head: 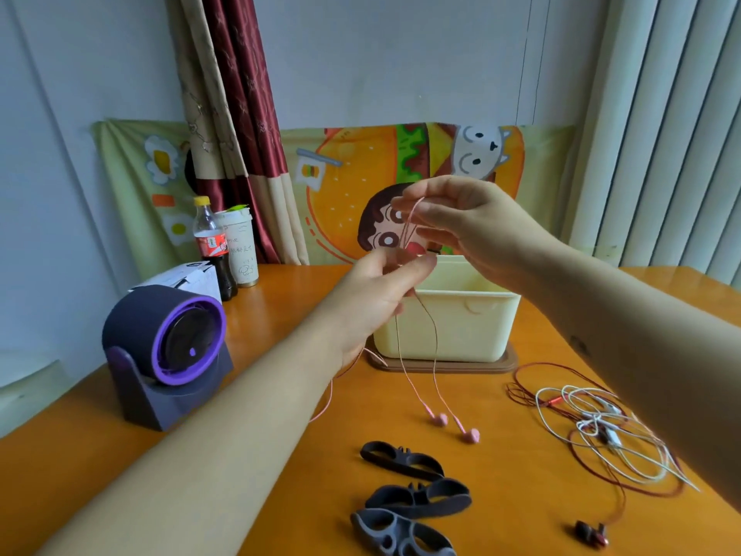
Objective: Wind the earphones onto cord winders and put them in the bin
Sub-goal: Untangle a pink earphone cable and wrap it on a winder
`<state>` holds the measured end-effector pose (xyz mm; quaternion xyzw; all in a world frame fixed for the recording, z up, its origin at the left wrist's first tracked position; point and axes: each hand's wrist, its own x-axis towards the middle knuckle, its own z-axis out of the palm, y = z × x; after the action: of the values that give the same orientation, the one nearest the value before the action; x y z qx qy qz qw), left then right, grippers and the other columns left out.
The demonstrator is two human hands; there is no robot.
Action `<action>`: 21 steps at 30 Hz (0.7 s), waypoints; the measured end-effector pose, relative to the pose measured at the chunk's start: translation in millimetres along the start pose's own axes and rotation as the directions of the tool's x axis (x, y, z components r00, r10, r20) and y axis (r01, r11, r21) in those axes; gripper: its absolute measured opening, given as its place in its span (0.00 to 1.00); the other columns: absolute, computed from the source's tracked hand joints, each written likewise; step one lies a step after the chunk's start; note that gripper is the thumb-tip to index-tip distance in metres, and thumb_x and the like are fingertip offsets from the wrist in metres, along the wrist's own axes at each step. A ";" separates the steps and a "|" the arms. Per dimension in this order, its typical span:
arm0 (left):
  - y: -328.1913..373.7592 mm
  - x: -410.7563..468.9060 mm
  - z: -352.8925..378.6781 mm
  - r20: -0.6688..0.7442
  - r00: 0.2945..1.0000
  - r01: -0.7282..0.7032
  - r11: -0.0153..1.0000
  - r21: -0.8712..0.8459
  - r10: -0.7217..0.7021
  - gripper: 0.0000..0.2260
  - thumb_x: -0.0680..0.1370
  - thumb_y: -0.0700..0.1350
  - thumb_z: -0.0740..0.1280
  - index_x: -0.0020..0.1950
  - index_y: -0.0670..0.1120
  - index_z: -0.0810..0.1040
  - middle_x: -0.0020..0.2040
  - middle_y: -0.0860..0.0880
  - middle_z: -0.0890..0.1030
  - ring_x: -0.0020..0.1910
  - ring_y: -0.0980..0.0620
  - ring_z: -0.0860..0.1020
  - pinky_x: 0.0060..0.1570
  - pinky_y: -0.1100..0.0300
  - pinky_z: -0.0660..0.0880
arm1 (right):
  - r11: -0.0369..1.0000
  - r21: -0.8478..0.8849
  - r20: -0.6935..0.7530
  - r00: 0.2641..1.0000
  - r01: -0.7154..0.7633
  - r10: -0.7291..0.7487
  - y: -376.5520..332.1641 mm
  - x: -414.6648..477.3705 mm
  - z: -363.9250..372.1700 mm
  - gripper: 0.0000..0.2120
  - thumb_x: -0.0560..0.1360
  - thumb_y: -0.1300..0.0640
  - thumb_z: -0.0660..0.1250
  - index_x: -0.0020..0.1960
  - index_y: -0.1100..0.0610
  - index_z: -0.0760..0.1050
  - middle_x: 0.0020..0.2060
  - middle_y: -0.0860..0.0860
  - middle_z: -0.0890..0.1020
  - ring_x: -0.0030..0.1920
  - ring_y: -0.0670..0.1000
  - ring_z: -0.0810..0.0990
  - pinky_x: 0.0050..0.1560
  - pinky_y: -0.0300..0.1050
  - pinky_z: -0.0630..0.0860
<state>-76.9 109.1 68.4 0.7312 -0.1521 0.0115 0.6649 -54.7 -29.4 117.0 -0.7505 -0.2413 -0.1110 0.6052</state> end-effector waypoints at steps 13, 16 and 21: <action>8.6 8.4 -10.4 -0.074 0.978 -0.175 0.964 0.202 0.193 0.05 0.81 0.48 0.63 0.48 0.50 0.77 0.43 0.55 0.81 0.47 0.56 0.80 0.51 0.62 0.74 | 0.998 0.009 -0.012 0.997 0.070 -0.070 -2.8 5.1 2.4 0.03 0.77 0.62 0.65 0.48 0.56 0.77 0.49 0.50 0.85 0.52 0.45 0.82 0.57 0.45 0.78; -2.5 -4.2 -25.2 0.133 0.988 -0.065 0.995 -0.074 0.074 0.10 0.82 0.45 0.59 0.45 0.45 0.75 0.30 0.55 0.73 0.33 0.57 0.75 0.46 0.61 0.77 | 0.997 0.049 -0.158 0.986 0.053 -0.045 4.5 8.4 -6.2 0.02 0.76 0.62 0.66 0.46 0.56 0.77 0.47 0.51 0.85 0.49 0.47 0.83 0.54 0.44 0.78; -13.4 -15.3 -53.5 0.047 0.999 0.014 0.971 -0.238 -0.002 0.11 0.83 0.44 0.56 0.46 0.43 0.75 0.27 0.54 0.68 0.28 0.58 0.71 0.48 0.58 0.75 | 0.979 0.008 -0.333 0.923 -0.203 0.194 49.7 4.8 -21.6 0.06 0.75 0.61 0.69 0.40 0.54 0.77 0.41 0.52 0.83 0.47 0.53 0.80 0.54 0.50 0.77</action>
<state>-78.4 165.4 58.3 0.6466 -0.1649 -0.0266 0.7443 -23.2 -56.6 82.0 -0.7497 -0.0571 -0.1771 0.6351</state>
